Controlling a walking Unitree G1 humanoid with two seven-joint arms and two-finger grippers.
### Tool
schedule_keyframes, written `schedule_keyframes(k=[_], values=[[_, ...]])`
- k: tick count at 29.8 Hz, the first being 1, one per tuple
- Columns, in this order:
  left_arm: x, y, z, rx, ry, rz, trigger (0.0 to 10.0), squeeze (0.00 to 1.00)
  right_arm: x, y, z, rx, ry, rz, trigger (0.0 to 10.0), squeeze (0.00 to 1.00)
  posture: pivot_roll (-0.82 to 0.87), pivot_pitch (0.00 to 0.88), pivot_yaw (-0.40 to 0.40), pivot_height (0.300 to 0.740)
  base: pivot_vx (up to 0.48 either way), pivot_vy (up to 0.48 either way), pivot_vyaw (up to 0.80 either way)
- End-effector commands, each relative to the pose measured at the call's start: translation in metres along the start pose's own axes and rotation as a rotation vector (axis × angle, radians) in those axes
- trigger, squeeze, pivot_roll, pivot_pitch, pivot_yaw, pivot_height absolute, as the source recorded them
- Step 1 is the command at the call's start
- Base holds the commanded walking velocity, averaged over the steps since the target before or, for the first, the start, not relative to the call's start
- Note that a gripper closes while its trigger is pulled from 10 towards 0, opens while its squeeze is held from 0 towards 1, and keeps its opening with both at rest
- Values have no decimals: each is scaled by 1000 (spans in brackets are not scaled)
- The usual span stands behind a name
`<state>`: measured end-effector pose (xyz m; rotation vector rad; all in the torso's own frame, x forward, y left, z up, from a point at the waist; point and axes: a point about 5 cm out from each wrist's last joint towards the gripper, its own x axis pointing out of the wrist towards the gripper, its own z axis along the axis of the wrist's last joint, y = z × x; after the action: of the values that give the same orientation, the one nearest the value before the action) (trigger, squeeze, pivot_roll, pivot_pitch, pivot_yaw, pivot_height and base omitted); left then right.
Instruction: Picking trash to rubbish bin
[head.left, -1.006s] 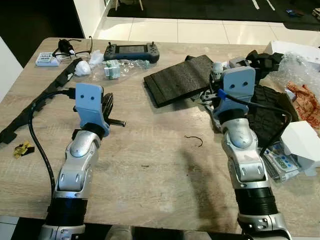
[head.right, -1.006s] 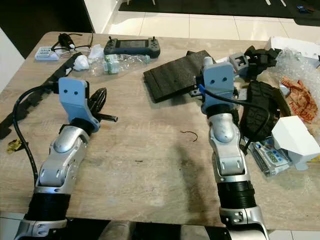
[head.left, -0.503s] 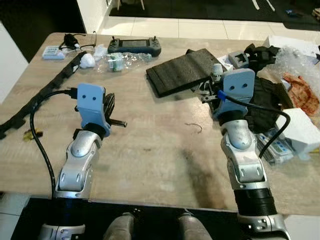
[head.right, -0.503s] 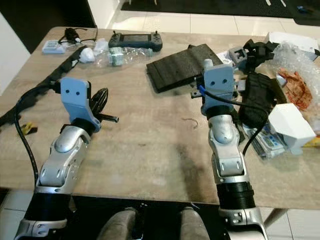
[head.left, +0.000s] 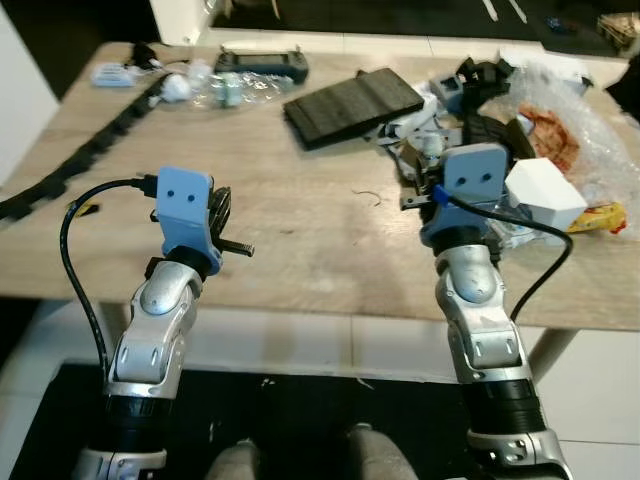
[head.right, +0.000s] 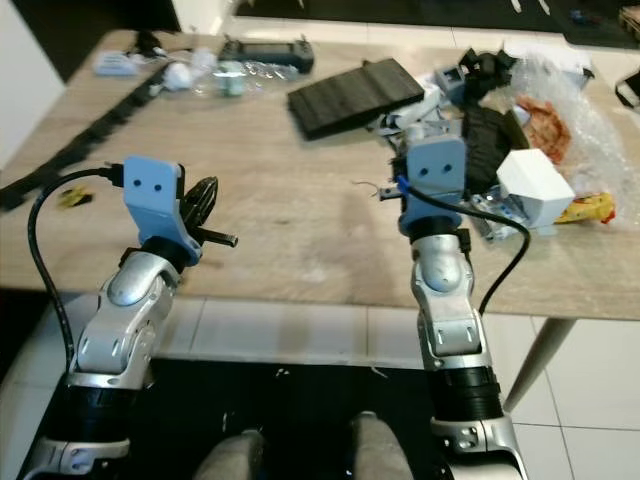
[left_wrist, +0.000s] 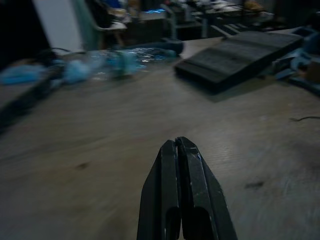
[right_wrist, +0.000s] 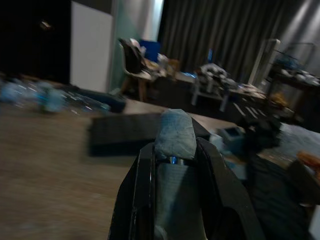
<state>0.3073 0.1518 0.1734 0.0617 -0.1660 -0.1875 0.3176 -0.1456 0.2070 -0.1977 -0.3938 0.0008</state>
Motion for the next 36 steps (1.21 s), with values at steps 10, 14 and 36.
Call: schedule_keyframes(k=[10,14,36], values=[[2,-4,0,24,16,-48,10000,0,-3,-5,-3,9,12,-34,10000,0,38,73,49,740,0,0,0],[1,-5,0,32,17,-67,10000,0,-3,-5,-2,10,9,-38,10000,0,40,80,52,740,0,0,0],[15,3,15,58,7,-45,10000,0,77,10,87,-35,-86,114,10000,0,37,206,49,740,0,-87,0]])
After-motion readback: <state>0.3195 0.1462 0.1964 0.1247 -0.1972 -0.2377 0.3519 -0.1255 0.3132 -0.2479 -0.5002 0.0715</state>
